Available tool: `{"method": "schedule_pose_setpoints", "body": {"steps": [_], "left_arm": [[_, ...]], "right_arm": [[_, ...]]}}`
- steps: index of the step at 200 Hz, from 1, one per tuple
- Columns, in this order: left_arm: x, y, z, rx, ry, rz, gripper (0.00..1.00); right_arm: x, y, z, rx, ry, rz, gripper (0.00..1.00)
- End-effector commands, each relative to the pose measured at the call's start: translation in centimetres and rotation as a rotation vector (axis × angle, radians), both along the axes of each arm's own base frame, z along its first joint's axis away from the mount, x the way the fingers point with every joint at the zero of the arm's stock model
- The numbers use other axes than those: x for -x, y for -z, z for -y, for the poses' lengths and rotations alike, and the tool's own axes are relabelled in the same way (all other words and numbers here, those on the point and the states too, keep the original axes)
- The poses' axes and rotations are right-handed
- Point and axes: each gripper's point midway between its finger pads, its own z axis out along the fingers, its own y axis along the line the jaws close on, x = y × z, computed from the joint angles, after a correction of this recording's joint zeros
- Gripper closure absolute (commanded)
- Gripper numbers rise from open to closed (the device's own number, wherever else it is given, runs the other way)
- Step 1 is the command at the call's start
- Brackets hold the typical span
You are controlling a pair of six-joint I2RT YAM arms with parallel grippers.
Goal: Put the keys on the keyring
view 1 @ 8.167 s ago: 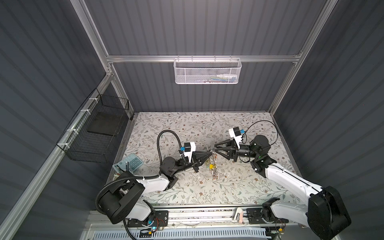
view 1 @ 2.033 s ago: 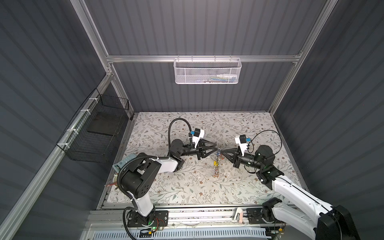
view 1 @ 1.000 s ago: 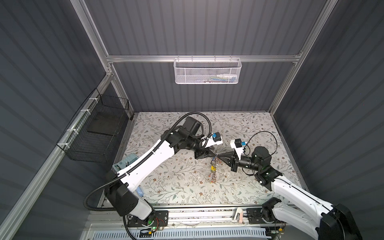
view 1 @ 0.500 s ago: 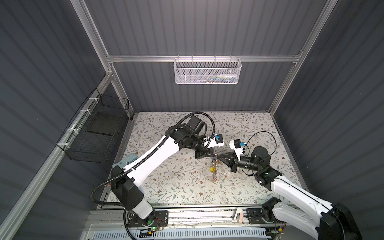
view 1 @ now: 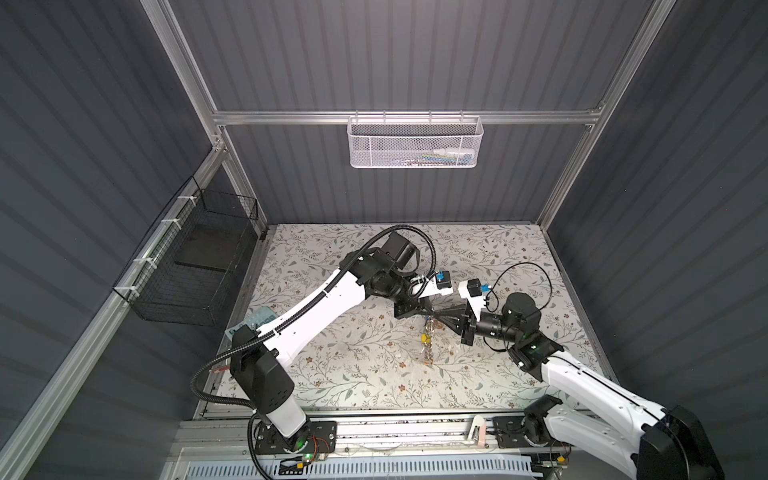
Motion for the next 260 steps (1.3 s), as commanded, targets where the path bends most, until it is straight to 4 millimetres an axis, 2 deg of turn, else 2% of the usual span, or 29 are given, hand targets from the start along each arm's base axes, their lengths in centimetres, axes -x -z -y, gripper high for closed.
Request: {"method": "schedule_pose_setpoints", "body": {"steps": [1,64,88,134,157,186,217,221,223,227,260], "left_arm": [[0.7,-0.1,0.3,-0.007,0.029,-0.016,0.82],[1.5,0.7,0.3,-0.027,0.043,-0.045,0.90],[1.9,0.9,0.2,-0.033,0.048,-0.056,1.00],[1.4,1.0,0.1,-0.022,-0.019,-0.052,1.00],[1.1,0.4,-0.1,0.002,-0.055,-0.020,1.00],[1.0,-0.9,-0.3,0.060,-0.086,0.020,1.00],[0.9,-2.8,-0.3,0.168,-0.128,0.061,1.00],[0.9,-3.6,-0.3,0.194,-0.132,0.072,1.00],[1.1,-2.8,-0.4,0.185,-0.136,0.061,1.00],[1.1,-2.6,-0.4,0.195,-0.143,0.062,1.00],[0.8,-4.0,-0.8,0.300,-0.205,0.103,1.00]], "right_arm": [[0.3,-3.0,-0.3,-0.043,-0.023,0.096,1.00],[0.2,-3.0,-0.2,-0.041,-0.017,0.100,1.00],[0.1,-3.0,-0.2,-0.041,-0.008,0.104,1.00],[-0.1,-3.1,0.1,-0.042,0.014,0.106,1.00],[-0.6,-3.2,0.5,-0.038,0.062,0.099,0.81],[-1.3,-3.5,1.6,-0.044,0.140,0.109,0.71],[-1.1,-3.6,1.6,-0.053,0.132,0.107,0.64],[-1.1,-3.4,1.6,-0.051,0.128,0.102,0.63],[-1.1,-3.5,1.5,-0.052,0.125,0.103,0.63],[-1.1,-3.5,1.5,-0.053,0.120,0.101,0.62],[-0.6,-3.6,1.1,-0.065,0.083,0.093,0.57]]}}
